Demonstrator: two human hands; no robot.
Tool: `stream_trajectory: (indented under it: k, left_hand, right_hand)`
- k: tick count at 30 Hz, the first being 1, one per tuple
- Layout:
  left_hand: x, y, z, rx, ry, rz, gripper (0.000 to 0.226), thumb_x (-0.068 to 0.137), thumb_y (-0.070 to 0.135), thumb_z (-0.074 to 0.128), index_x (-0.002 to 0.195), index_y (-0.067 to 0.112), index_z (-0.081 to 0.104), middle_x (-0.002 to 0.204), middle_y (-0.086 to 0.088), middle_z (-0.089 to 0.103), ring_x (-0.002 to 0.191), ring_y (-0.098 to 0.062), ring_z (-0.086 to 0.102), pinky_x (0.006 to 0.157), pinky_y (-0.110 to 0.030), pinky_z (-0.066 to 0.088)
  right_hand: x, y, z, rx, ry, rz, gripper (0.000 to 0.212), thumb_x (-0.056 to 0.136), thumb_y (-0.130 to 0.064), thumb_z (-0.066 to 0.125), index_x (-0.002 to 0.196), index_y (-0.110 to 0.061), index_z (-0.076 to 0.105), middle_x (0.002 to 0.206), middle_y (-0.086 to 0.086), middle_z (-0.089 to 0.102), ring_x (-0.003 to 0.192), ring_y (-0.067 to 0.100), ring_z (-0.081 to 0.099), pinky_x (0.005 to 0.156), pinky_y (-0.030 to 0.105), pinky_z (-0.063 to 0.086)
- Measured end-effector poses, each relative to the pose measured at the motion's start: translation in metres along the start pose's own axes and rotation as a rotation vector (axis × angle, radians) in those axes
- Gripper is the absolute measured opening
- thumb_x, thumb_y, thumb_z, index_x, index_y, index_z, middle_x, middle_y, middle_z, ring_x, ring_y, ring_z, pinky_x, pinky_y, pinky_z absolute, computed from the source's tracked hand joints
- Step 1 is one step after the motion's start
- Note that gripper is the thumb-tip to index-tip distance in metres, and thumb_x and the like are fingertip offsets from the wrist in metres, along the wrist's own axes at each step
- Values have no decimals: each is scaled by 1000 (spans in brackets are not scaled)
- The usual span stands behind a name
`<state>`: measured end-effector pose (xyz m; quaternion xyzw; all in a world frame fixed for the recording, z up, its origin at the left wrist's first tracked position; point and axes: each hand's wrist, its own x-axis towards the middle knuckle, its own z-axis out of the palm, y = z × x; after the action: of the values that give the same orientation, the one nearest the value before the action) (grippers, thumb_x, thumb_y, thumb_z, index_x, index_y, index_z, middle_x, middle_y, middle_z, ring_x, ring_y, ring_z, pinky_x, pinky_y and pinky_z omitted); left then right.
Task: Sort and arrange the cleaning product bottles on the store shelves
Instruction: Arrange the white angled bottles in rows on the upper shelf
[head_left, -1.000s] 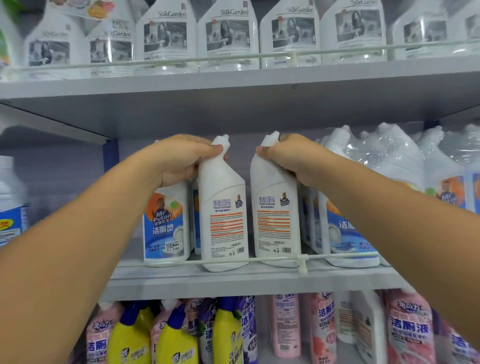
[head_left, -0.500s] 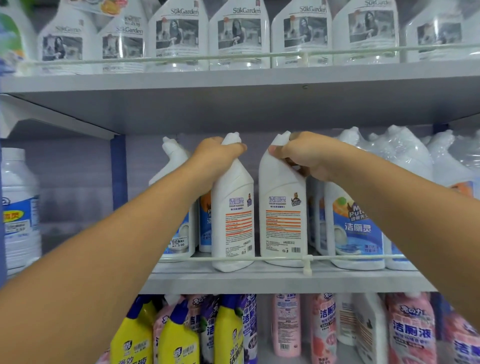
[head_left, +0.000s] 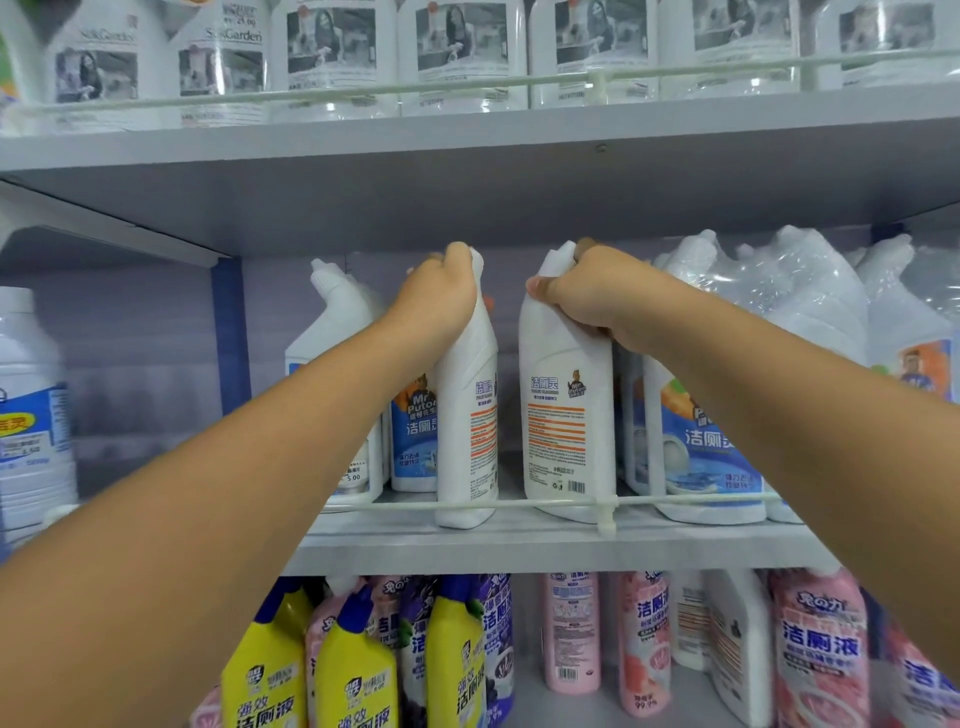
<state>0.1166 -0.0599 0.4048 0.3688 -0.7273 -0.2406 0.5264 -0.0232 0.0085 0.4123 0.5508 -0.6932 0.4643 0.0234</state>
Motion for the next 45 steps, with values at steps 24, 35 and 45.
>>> stream_trajectory:
  k: [24,35,45]
  left_hand:
    - [-2,-11,-42,409,-82,88,86,73,68,77,137,20,43,104,11,58,90,-10,58,70,-29,47]
    - [19,-22,-58,477,-170,85,86,70,52,88,139,27,42,117,1,68,105,-25,66,96,-46,57]
    - [37,-3,-76,839,-297,154,79,74,49,86,140,32,46,123,5,62,106,-24,62,96,-42,52]
  right_hand:
    - [7,3,14,-99,85,-80,70,95,-50,62,146,-14,32,114,8,54,92,30,54,51,30,37]
    - [1,7,27,228,9,-86,52,103,-39,52,148,-21,33,116,6,55,83,19,54,65,31,42]
    - [10,10,30,157,-1,-66,57,105,-46,45,151,-21,24,113,8,56,84,22,54,59,32,39]
